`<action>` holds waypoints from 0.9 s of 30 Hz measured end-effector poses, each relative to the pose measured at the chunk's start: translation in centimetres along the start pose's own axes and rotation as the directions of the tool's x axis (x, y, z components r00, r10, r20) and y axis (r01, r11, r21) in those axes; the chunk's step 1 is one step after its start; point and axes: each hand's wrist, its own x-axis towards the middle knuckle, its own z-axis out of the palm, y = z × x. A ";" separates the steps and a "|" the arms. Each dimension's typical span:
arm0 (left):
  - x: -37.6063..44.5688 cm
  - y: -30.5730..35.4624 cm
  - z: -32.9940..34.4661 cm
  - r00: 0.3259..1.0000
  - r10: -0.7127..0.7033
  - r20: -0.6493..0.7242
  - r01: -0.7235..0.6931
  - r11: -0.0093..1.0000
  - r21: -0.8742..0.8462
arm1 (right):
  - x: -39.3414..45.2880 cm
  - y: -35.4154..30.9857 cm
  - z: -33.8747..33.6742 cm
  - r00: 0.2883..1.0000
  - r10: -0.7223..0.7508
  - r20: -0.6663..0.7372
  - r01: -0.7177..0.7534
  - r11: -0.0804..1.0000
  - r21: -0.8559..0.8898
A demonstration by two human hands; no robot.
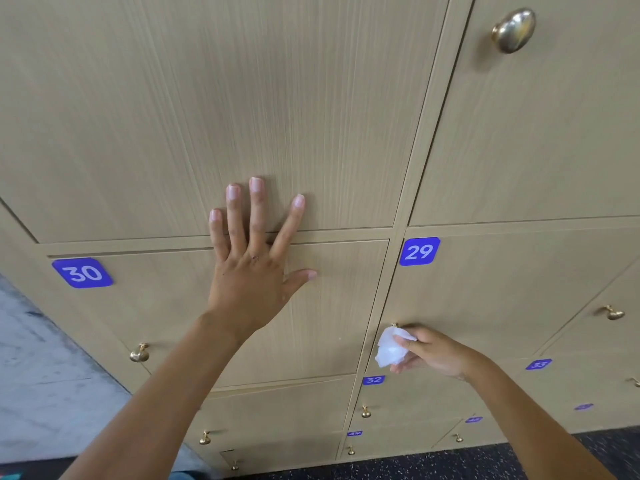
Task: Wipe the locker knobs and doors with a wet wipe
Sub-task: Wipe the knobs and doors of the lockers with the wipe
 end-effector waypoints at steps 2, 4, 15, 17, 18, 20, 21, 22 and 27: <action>0.0 0.0 0.0 1.000 -0.001 0.000 0.001 1.000 0.000 | 0.2 0.4 0.1 0.999 -0.036 -0.027 0.035 0.999 -0.018; 0.1 0.0 0.0 1.000 -0.004 0.005 0.004 1.000 0.005 | 0.4 0.7 0.3 0.996 -0.065 -0.062 0.061 0.997 -0.056; 0.0 0.3 -0.9 0.999 -0.017 0.034 0.016 1.000 0.004 | -1.2 1.8 0.3 0.922 -0.138 -0.361 0.049 0.968 -0.246; -0.2 0.8 -1.5 0.998 -0.032 0.045 0.034 0.999 -0.035 | -1.9 1.3 0.3 0.887 -0.183 -0.423 0.048 0.950 -0.310; -0.3 1.2 -1.9 0.998 -0.046 0.050 0.049 0.997 -0.062 | -2.3 1.0 0.3 0.865 -0.211 -0.456 0.046 0.937 -0.346; -0.4 1.9 -2.6 0.996 -0.070 0.050 0.075 0.992 -0.101 | -2.9 0.2 0.3 0.818 -0.267 -0.510 0.048 0.914 -0.402; -0.3 2.3 -2.9 0.996 -0.074 0.042 0.078 0.991 -0.107 | -3.2 -0.4 0.3 0.796 -0.301 -0.525 0.060 0.902 -0.427; -0.1 2.6 -3.3 0.997 -0.068 0.033 0.072 0.991 -0.110 | -3.5 -1.0 0.2 0.773 -0.347 -0.531 0.082 0.885 -0.459; 2.9 3.5 -5.4 0.999 0.002 -0.033 -0.005 0.995 -0.104 | -5.8 -5.8 -0.2 0.668 -0.529 -0.523 0.218 0.812 -0.542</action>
